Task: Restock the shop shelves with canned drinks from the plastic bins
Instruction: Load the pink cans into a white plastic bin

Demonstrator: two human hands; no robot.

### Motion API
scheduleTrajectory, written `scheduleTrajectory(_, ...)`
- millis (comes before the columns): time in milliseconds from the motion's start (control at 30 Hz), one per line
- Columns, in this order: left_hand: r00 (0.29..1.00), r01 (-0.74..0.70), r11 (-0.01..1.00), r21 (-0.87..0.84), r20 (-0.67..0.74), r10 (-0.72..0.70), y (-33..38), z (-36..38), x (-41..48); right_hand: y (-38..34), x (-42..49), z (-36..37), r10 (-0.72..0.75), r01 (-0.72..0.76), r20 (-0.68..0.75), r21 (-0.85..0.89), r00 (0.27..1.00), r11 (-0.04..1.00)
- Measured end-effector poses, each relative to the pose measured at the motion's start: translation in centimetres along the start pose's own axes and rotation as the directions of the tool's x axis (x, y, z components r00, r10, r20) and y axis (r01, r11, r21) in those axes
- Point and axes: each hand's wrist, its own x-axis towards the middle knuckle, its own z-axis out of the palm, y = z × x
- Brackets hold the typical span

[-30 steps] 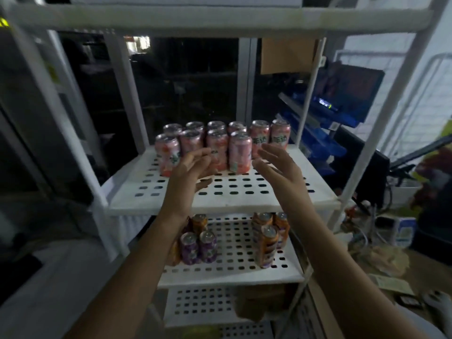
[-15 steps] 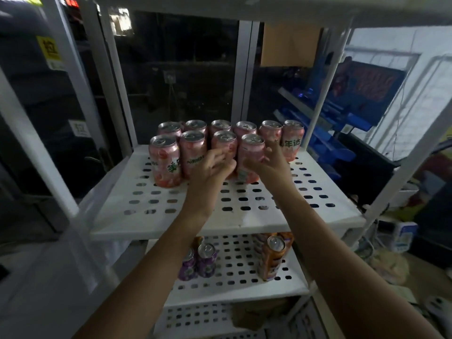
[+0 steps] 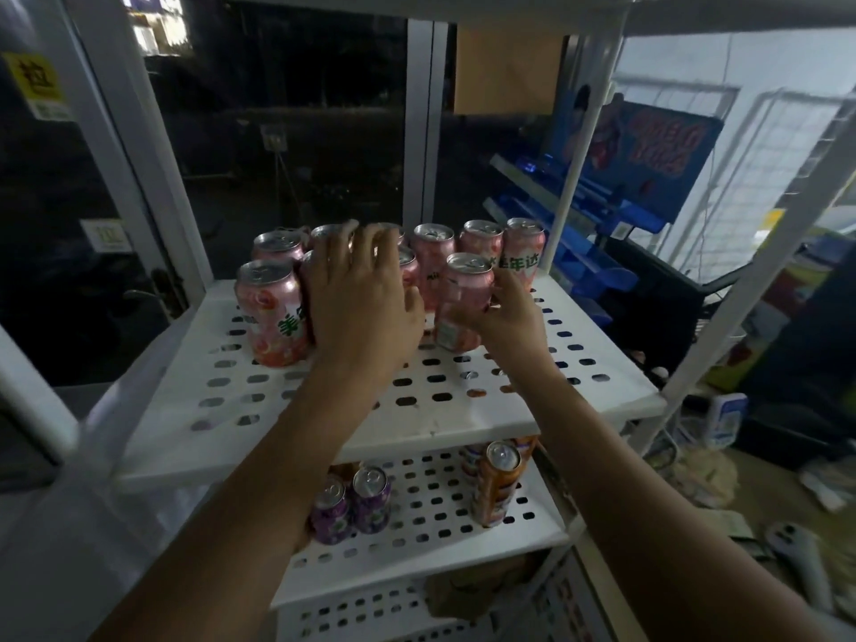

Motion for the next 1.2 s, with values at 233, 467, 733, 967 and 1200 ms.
scheduleTrajectory(233,0.988,-0.070,0.948,0.310,0.150,0.024,0.5,0.9,1.2,0.1,-0.9,-0.9,0.007,-0.005,-0.028,0.044,1.000,0.999)
scheduleTrajectory(467,0.992,-0.054,0.952,-0.300,0.092,0.085,2.2,1.3,-0.5,-1.0,-2.7,-3.0,-0.003,0.018,-0.101,0.140,0.995,0.990)
scheduleTrajectory(733,0.993,0.002,0.550,-0.835,0.068,0.099,10.9,-2.8,-1.6,-0.8,-10.0,-13.7,-0.047,0.079,-0.252,0.118,0.967,0.990)
scheduleTrajectory(967,0.890,0.188,0.226,-0.956,0.263,0.372,25.7,-1.2,-6.4,3.2,-20.2,-27.5,0.056,-0.079,-0.534,-0.021,0.844,0.997)
scheduleTrajectory(1200,0.717,0.368,0.099,-0.925,0.349,0.603,38.5,-0.3,-14.8,8.0,-31.3,-35.9,0.269,-0.366,-0.686,0.004,0.676,0.931)
